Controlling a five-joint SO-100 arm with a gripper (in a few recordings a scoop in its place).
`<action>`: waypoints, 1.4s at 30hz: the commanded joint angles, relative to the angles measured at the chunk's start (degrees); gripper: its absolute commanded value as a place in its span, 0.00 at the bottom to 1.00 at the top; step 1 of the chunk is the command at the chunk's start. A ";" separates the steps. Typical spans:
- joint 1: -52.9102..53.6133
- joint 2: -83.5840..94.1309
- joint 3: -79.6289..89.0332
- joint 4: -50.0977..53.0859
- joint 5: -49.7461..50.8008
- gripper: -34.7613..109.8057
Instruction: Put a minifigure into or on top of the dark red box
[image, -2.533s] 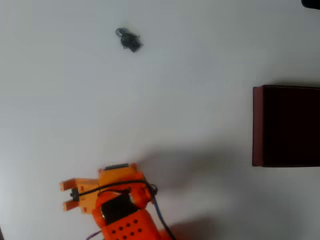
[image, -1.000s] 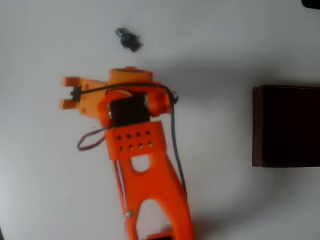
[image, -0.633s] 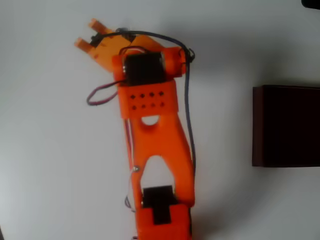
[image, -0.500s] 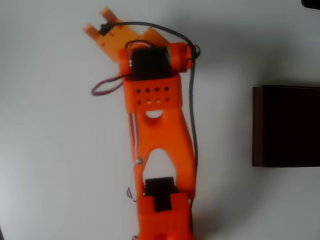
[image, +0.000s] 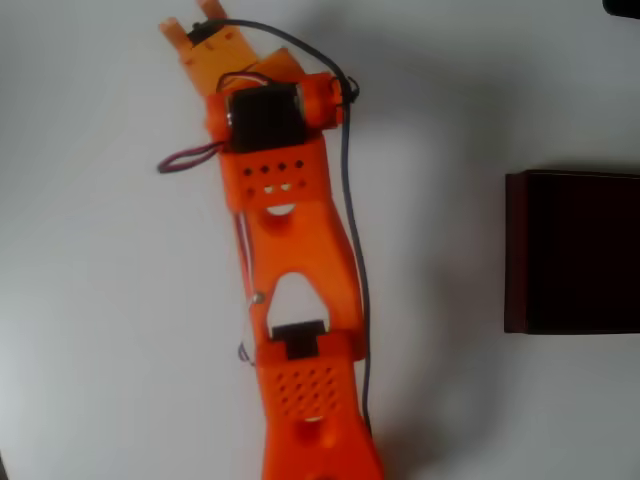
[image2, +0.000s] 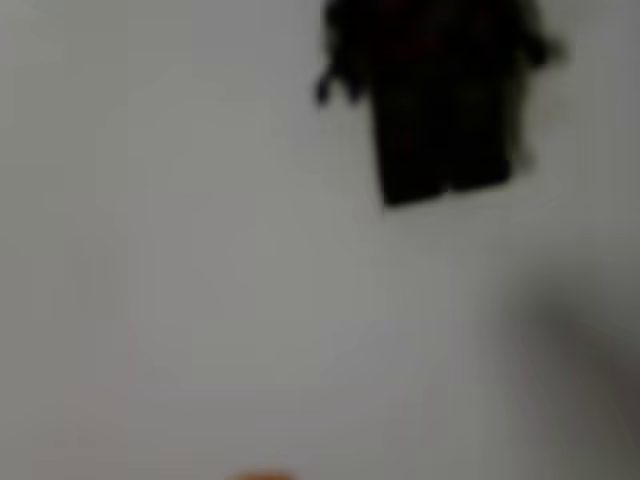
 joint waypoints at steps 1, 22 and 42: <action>-1.58 -1.76 -6.77 1.05 -1.32 0.38; 0.88 -8.88 -13.62 1.05 -1.93 0.39; -1.67 -12.22 -14.77 -3.34 -0.35 0.39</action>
